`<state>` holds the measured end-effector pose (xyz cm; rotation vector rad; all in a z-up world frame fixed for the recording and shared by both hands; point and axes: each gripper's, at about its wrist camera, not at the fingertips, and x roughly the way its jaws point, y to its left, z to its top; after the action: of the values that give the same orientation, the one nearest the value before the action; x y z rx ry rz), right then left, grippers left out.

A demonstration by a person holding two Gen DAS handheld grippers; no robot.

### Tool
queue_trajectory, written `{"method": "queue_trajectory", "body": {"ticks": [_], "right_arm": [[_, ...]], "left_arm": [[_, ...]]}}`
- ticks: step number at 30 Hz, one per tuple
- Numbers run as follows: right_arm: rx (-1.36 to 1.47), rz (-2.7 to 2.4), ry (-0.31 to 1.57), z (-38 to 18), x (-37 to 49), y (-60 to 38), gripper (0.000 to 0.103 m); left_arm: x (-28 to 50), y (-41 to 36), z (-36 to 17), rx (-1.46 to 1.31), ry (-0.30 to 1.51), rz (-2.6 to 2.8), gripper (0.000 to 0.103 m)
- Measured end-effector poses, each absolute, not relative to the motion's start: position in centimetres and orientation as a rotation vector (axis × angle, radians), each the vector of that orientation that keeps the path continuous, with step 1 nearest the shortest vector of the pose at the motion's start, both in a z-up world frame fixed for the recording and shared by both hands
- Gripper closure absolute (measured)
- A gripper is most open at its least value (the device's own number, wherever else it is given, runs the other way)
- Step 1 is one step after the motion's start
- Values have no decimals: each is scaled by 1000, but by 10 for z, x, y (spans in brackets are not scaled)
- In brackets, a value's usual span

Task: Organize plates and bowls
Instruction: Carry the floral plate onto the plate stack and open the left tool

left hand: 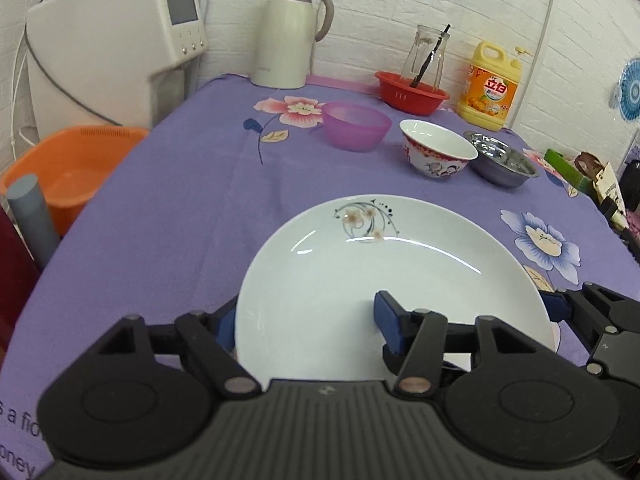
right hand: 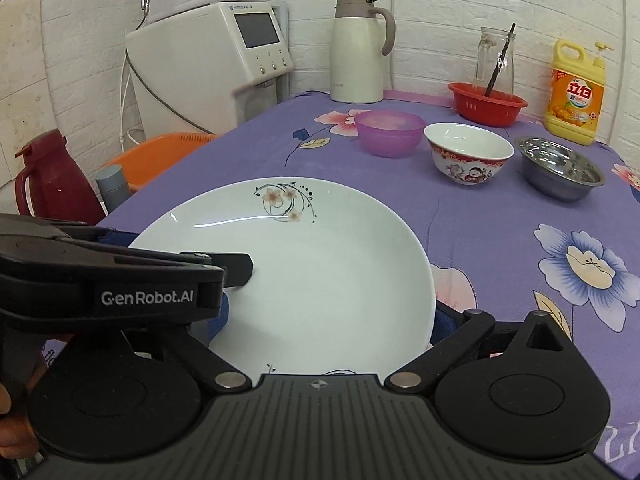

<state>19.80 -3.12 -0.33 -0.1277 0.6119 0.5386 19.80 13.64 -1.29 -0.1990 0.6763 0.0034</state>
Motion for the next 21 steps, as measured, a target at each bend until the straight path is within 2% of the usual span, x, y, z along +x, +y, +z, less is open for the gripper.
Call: {"method": "queue_trajectory", "body": {"ticks": [12, 16, 19, 21], "right_arm": [[-139, 560, 609, -5, 197, -29, 0], [-105, 566, 611, -4, 197, -32, 0], [-190, 577, 619, -6, 193, -21, 0], [-146, 586, 625, -5, 195, -27, 0]], "left_arm": [[199, 143, -14, -244, 647, -33, 39], [193, 140, -2, -215, 582, -24, 32], [193, 142, 4, -204, 558, -18, 32], [193, 145, 8, -227, 550, -27, 32]]}}
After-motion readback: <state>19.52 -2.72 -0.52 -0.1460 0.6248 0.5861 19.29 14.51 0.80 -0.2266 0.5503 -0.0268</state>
